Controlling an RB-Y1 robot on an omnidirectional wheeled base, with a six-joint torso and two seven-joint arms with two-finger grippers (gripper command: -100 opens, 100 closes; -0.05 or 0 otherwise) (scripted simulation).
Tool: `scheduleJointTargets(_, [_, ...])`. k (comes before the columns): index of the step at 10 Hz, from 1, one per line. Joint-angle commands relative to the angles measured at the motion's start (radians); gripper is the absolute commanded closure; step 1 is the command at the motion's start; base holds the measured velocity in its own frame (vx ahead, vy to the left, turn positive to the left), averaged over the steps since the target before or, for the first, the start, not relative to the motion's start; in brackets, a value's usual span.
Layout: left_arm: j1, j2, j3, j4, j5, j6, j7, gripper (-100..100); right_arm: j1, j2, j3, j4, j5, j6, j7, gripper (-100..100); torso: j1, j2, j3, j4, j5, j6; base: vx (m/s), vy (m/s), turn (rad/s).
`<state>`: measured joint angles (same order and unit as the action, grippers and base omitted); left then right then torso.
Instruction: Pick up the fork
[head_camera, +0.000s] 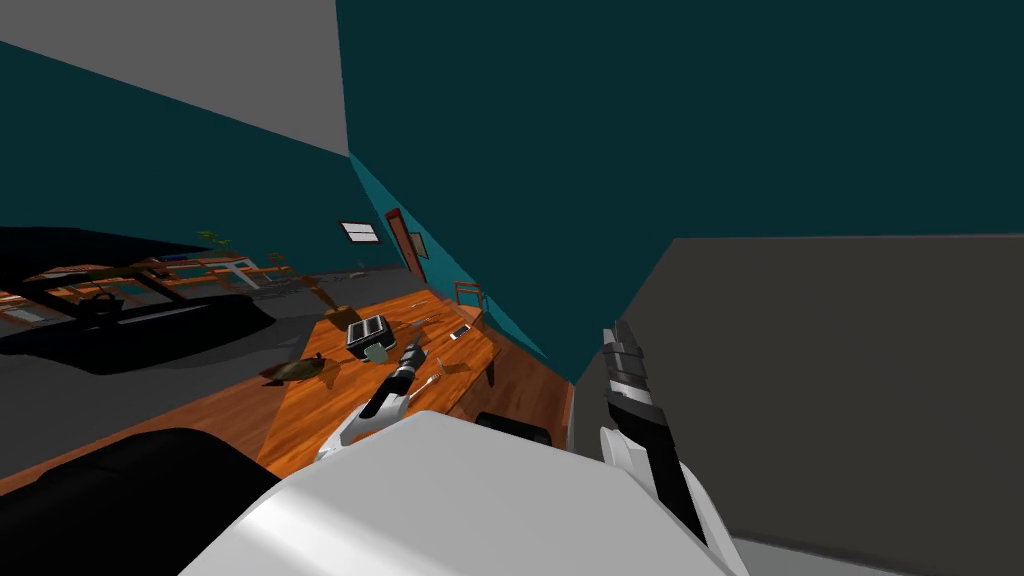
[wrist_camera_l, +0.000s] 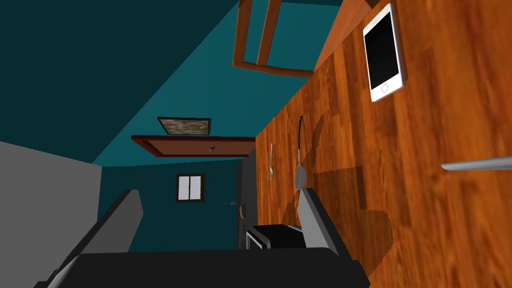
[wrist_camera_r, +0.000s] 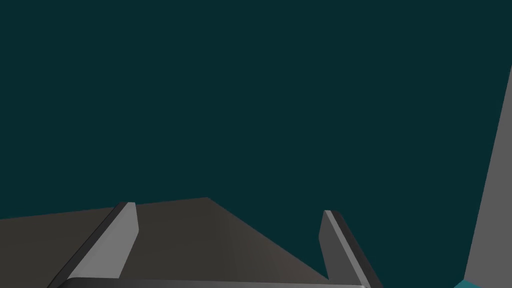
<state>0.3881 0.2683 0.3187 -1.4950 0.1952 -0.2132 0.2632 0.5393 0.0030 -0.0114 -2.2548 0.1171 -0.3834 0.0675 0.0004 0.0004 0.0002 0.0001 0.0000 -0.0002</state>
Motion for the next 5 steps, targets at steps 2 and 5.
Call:
scheduleJointTargets(2, [-0.003, 0.019, 0.051, 0.076, 0.013, 0.047, 0.010, -100, 0.000, 0.000, 0.000, 0.000, 0.000, 0.000, 0.000, 0, 0.000, 0.000, 0.000, 0.000, 0.000, 0.000, -0.008, 0.006, -0.141])
scheduleJointTargets(5, [-0.009, 0.027, 0.071, 0.133, 0.018, 0.064, 0.014, -100, 0.000, 0.000, 0.000, 0.000, 0.000, 0.000, 0.000, 0, 0.000, 0.000, 0.000, 0.000, 0.000, 0.000, 0.003, 0.004, -0.074])
